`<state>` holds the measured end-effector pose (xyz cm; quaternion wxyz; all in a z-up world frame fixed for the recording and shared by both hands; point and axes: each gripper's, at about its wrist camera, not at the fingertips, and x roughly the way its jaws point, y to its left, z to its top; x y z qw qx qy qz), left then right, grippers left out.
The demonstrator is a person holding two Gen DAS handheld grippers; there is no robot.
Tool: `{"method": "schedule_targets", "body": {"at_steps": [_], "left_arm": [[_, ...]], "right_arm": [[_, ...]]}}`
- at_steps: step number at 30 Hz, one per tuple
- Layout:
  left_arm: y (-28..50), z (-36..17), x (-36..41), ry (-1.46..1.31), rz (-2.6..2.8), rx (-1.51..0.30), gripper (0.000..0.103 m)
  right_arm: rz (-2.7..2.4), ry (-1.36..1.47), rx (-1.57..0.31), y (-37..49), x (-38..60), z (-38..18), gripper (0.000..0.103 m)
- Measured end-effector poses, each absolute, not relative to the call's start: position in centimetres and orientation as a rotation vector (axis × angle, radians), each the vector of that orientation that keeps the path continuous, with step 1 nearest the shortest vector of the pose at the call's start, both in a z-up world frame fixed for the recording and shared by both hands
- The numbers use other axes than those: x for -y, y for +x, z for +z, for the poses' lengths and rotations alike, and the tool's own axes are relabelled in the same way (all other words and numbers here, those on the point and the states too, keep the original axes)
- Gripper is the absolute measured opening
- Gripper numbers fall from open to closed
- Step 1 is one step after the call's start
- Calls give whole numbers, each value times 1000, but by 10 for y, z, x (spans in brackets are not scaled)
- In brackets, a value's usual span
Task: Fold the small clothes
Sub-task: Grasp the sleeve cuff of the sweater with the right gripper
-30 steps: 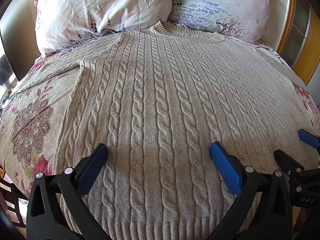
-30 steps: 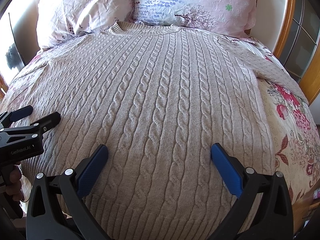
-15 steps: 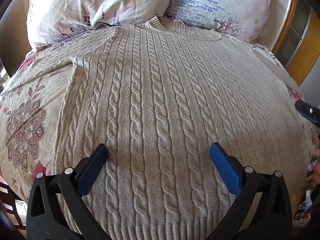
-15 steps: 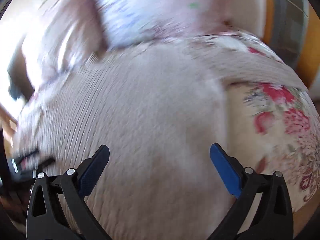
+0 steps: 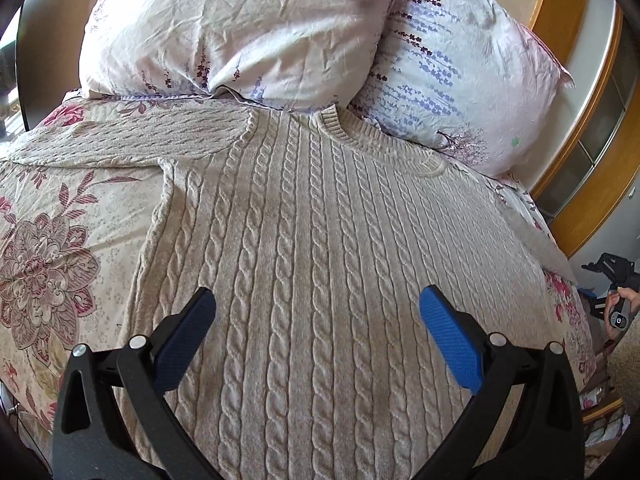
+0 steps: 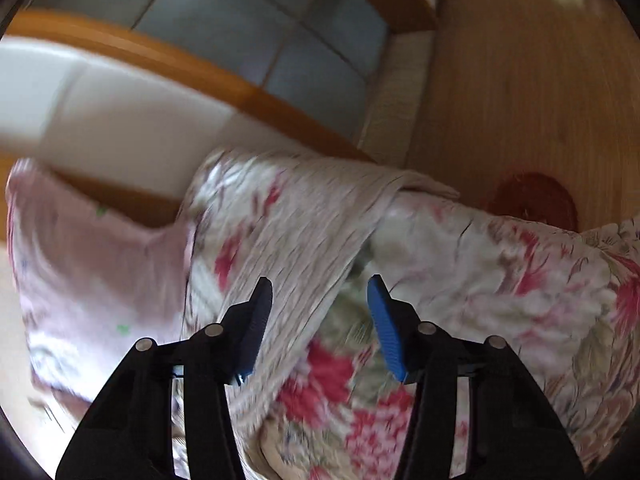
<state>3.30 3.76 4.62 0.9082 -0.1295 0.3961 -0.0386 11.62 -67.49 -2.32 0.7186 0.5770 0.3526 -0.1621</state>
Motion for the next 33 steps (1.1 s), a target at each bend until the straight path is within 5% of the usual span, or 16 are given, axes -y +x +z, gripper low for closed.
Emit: {"method": "schedule_targets", "body": {"at_steps": [3, 11, 15, 21, 22, 33], "left_arm": [[36, 46, -41, -302, -61, -812, 101], [42, 41, -46, -337, -24, -829, 101], [45, 40, -45, -342, -24, -839, 101], [48, 37, -44, -343, -36, -854, 101], [48, 37, -44, -345, -37, -856, 101], [47, 35, -53, -375, -47, -849, 101]], "right_arm": [[-373, 1333, -771, 120, 681, -35, 41], [-359, 1342, -740, 128, 687, -40, 38], [-272, 1360, -746, 131, 674, -48, 24], [-185, 1346, -761, 138, 645, -49, 22], [-180, 1324, -772, 141, 641, -48, 14], [129, 1202, -551, 167, 574, 44, 11]]}}
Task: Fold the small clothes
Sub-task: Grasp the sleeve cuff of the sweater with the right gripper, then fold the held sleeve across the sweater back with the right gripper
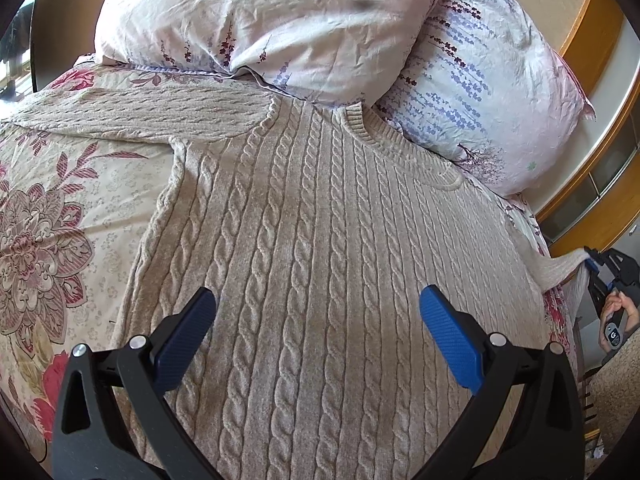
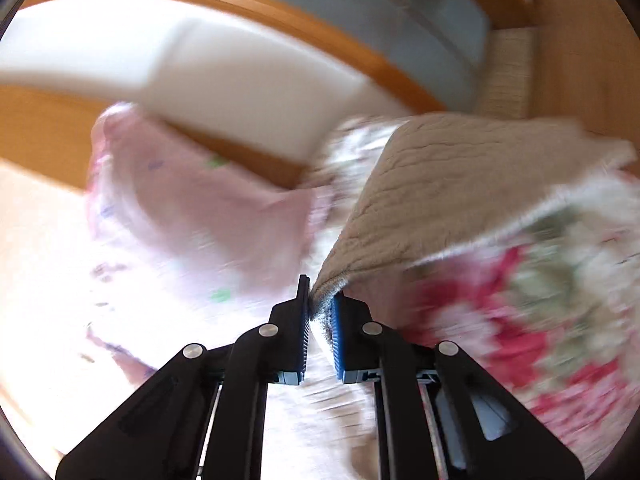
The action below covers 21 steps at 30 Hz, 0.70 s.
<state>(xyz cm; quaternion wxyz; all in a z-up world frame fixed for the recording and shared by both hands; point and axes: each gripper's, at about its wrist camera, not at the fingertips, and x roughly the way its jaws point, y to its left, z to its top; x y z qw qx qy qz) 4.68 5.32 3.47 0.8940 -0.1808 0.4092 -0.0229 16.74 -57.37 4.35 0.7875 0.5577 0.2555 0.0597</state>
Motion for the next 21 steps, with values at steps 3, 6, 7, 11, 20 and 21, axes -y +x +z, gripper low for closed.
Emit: {"method": "schedule_targets", "body": {"at_steps": [3, 6, 7, 11, 20, 21], "left_arm": [[46, 35, -55, -386, -53, -836, 101], [46, 35, -56, -396, -58, -829, 101], [45, 35, -56, -400, -58, -825, 101], [42, 35, -61, -419, -50, -813, 101], [33, 36, -78, -436, -20, -802, 101], [33, 35, -80, -438, -16, -802, 101]], "right_arm": [[261, 1204, -540, 180, 533, 58, 11], [389, 1208, -573, 187, 484, 60, 10], [427, 1210, -594, 190, 467, 57, 10], [531, 1185, -761, 197, 393, 27, 10], [543, 1138, -947, 201, 328, -7, 10], [533, 1139, -956, 199, 331, -13, 11]]}}
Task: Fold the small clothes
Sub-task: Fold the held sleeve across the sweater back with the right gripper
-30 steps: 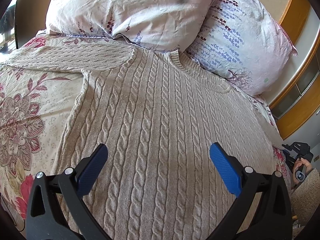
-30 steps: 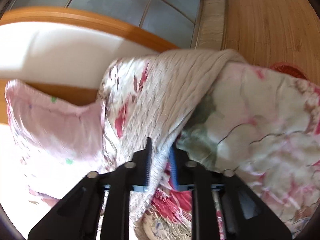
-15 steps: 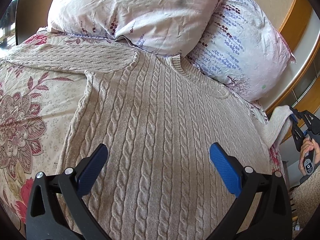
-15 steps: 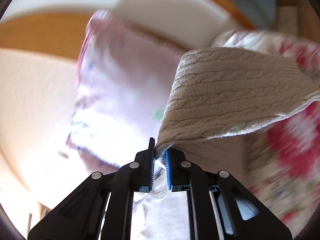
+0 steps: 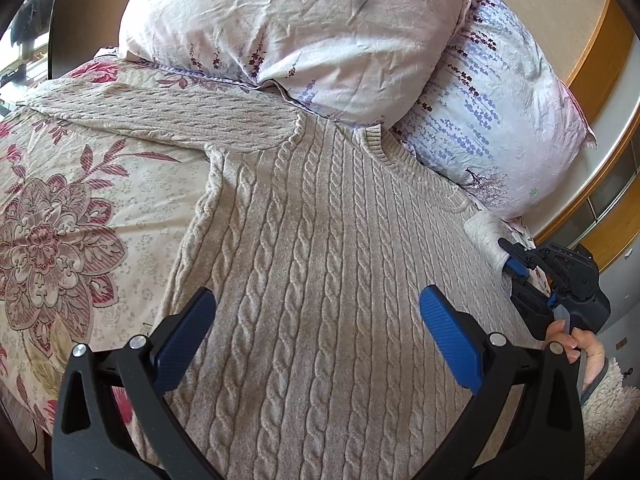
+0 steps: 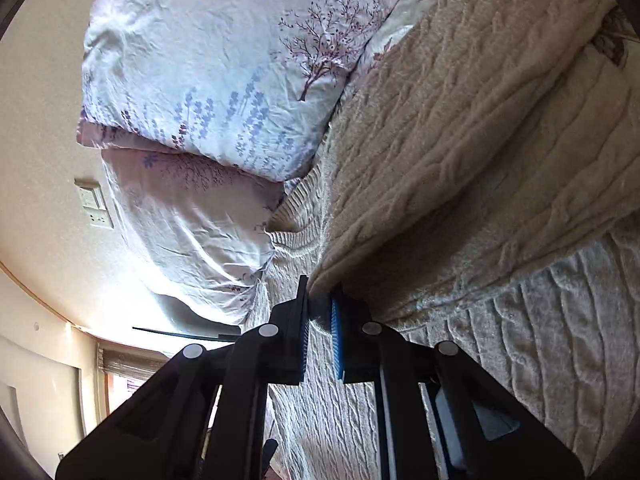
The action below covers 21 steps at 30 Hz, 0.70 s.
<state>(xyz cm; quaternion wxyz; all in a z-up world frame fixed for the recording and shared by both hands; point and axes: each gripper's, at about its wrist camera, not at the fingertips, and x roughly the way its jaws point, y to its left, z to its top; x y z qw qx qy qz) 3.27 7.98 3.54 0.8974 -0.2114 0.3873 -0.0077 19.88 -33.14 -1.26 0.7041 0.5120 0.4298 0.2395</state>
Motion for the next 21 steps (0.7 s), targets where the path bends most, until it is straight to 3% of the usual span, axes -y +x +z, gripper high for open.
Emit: {"method": "schedule_targets", "body": {"at_steps": [6, 8, 10, 11, 15, 21], "left_arm": [[33, 36, -87, -444, -6, -801, 101], [34, 36, -86, -441, -11, -802, 101], [36, 37, -85, -436, -16, -801, 101], [37, 38, -85, -432, -18, -802, 101], [41, 39, -86, -421, -21, -805, 101], [47, 38, -88, -401, -5, -818, 101]], "right_arm": [[475, 1153, -1041, 186, 328, -31, 21], [483, 1134, -1045, 188, 326, -26, 32], [504, 1079, -1048, 186, 326, -11, 54], [502, 1036, -1041, 184, 327, -1, 58], [401, 949, -879, 175, 367, 41, 59], [80, 1109, -846, 188, 451, 22, 56]]}}
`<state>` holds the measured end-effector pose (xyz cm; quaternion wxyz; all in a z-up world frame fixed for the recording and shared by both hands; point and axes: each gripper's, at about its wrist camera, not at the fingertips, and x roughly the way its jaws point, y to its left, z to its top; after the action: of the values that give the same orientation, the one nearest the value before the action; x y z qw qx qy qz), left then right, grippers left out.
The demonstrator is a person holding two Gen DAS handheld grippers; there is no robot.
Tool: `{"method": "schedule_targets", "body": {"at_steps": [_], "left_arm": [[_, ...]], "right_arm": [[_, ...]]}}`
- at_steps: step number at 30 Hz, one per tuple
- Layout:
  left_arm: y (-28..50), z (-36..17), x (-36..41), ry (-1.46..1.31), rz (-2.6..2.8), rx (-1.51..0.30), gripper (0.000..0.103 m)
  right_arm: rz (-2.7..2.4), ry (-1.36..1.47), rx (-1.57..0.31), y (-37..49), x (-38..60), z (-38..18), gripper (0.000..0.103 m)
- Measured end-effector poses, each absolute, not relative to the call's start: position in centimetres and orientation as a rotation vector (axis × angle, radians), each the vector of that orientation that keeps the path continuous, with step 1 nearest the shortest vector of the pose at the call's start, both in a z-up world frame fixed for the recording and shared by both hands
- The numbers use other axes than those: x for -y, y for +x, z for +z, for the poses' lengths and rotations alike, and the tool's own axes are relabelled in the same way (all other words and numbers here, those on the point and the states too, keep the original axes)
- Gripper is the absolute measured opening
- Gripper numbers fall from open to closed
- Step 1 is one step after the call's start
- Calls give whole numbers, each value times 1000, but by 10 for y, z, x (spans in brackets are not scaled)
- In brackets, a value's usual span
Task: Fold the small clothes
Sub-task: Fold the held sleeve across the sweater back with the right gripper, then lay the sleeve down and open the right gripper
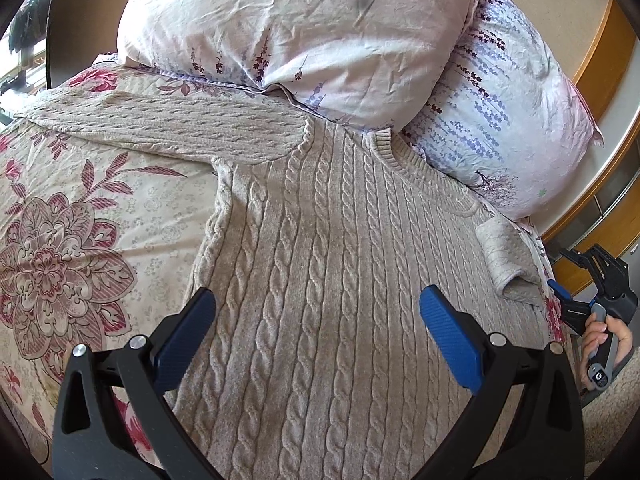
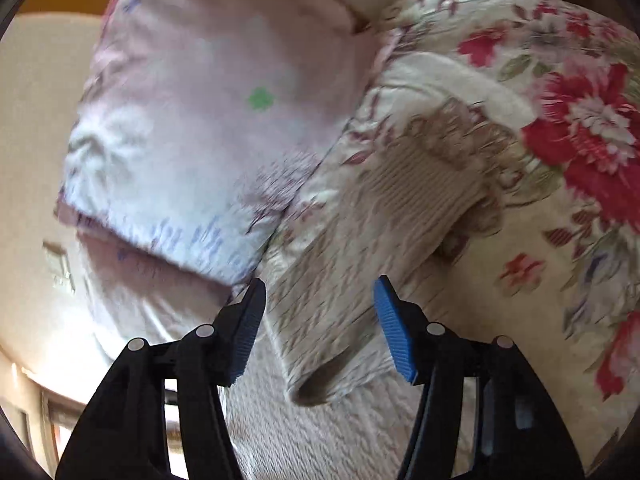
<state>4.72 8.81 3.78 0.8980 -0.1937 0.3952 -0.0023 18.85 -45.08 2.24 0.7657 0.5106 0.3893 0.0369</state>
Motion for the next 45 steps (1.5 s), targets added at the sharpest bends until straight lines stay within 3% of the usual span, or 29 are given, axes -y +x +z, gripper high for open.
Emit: {"method": "schedule_targets", "body": {"at_steps": [11, 13, 22, 28, 37, 45], "left_arm": [[57, 41, -88, -295, 46, -828, 101], [58, 42, -90, -292, 48, -831, 101], [66, 39, -102, -307, 23, -843, 101], [69, 40, -115, -325, 1, -843, 101], [63, 40, -149, -381, 18, -820, 101], [49, 38, -183, -422, 75, -812, 101]], "right_arm": [[-110, 1223, -949, 198, 484, -24, 33], [-116, 1216, -933, 200, 482, -24, 12], [18, 1098, -742, 204, 453, 37, 10], [274, 1050, -696, 213, 376, 84, 10], [572, 837, -898, 220, 208, 81, 10], [606, 559, -1091, 214, 116, 40, 10]]}}
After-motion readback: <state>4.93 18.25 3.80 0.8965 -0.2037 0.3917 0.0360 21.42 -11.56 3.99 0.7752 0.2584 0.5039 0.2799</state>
